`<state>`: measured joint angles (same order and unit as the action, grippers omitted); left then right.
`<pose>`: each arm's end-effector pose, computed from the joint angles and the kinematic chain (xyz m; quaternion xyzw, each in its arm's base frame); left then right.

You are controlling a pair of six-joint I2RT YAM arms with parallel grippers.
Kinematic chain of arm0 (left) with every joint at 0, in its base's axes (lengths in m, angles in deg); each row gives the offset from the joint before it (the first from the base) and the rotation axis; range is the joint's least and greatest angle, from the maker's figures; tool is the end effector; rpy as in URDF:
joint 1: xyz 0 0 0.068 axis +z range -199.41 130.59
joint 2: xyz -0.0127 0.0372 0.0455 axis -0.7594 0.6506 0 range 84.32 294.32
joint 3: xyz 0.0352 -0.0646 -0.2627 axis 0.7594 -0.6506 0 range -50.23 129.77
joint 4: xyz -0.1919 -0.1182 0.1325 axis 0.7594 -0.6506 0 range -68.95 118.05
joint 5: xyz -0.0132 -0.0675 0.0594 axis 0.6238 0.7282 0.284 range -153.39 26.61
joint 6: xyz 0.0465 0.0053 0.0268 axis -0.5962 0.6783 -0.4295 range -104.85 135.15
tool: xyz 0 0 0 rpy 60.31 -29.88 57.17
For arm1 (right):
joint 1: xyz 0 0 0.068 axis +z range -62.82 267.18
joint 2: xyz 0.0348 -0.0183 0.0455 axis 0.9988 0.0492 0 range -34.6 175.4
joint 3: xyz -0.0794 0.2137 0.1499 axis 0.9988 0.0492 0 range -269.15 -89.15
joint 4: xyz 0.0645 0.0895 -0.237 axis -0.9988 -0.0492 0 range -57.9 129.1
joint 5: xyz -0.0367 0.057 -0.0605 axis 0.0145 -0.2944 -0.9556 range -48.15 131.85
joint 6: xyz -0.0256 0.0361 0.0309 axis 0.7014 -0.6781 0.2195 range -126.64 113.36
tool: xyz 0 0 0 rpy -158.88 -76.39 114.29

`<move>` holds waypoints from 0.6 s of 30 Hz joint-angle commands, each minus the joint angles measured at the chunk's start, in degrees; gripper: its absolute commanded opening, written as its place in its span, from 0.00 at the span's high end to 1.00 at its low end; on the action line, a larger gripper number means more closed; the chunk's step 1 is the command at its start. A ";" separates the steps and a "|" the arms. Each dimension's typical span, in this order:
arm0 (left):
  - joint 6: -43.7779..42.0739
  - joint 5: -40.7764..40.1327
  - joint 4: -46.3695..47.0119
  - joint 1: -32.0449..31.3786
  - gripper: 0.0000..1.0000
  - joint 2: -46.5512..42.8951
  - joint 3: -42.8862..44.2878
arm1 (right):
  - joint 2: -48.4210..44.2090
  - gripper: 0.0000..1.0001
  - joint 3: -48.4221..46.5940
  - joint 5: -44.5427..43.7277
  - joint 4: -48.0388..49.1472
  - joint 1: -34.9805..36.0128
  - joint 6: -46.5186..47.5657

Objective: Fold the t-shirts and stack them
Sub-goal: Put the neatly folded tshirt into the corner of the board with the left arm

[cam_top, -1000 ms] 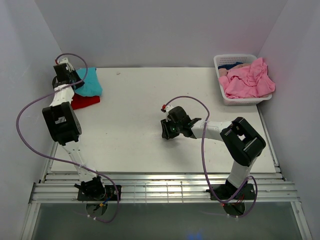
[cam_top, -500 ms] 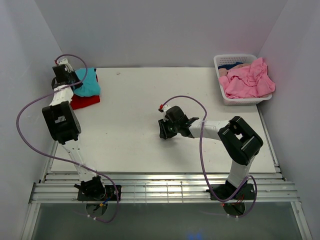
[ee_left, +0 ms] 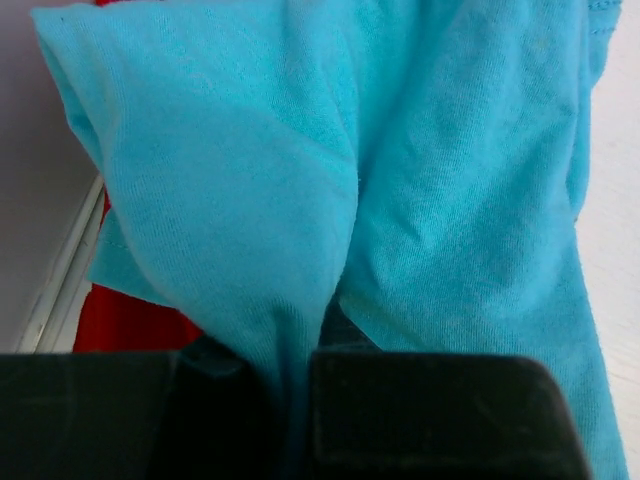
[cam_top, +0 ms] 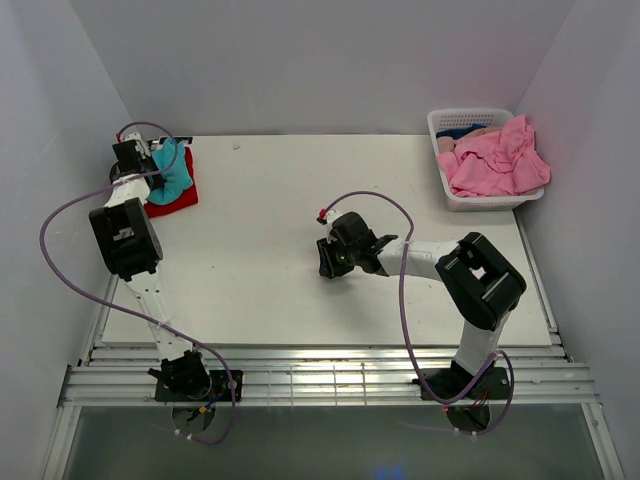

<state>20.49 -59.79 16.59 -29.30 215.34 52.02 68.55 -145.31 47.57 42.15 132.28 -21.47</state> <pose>0.4895 0.1769 0.1766 -0.1868 0.8873 0.0258 0.4208 0.2585 0.2644 0.1564 -0.2589 0.8822 0.2349 0.3155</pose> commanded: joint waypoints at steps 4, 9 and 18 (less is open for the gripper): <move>-0.87 -4.91 -1.02 0.80 0.81 2.31 3.21 | 1.79 0.63 1.41 -0.88 -6.74 1.04 -0.29; 0.72 -5.61 3.28 0.45 0.53 -2.08 0.40 | 1.96 0.63 1.76 -0.88 -6.92 1.22 -0.37; -4.54 -16.94 22.25 -5.08 0.02 -17.71 -11.28 | 1.35 0.63 1.93 -1.23 -6.92 2.36 -0.73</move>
<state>18.96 -70.90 28.04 -31.00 208.21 42.71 68.55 -145.31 46.93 42.15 133.53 -21.60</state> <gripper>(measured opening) 0.977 0.370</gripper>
